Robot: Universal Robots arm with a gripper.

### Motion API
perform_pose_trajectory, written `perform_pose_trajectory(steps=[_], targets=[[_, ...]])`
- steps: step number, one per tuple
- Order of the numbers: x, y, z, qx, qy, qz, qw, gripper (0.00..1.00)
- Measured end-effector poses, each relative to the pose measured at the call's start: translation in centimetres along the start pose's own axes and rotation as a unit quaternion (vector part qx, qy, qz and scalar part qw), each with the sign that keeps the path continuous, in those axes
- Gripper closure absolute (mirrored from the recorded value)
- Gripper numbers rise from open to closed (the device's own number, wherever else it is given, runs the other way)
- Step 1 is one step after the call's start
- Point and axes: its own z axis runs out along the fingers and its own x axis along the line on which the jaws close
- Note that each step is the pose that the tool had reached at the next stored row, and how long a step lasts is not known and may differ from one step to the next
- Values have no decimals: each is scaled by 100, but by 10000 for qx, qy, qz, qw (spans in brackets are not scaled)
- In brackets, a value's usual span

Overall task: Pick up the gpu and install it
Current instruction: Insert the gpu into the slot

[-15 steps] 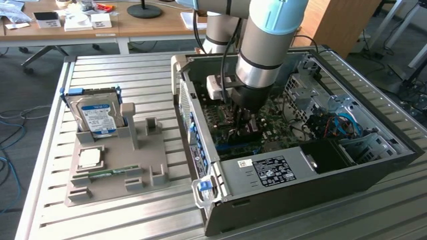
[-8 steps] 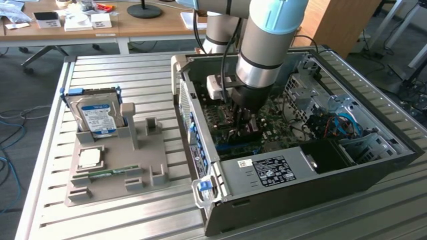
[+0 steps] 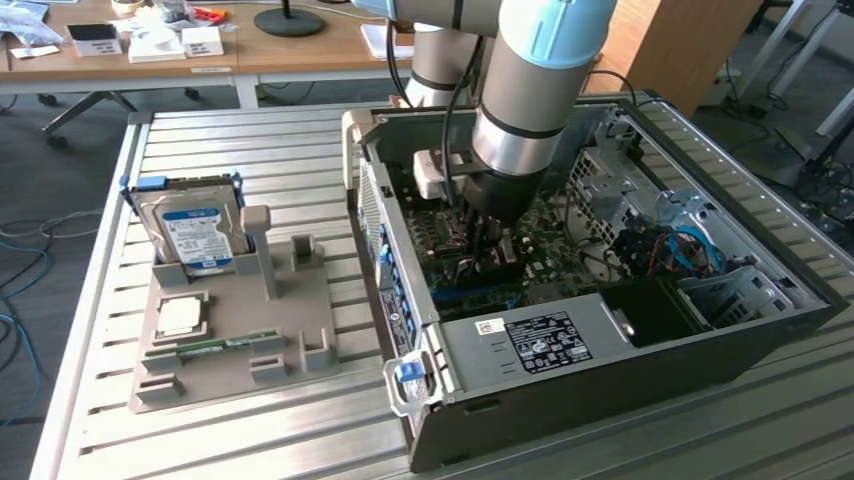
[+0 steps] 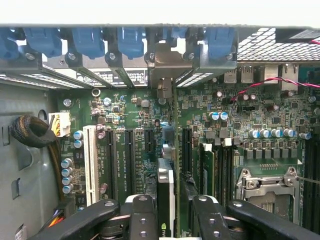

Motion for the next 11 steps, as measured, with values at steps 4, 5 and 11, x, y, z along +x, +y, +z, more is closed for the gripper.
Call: perform_pose_trajectory(steps=[4,5,11], targets=[[-1,-33,-1,-8,1,0,10000,66],[-1,-34,-1,-8,1,0,10000,66],[-2,-34,0,-8,1,0,10000,66]])
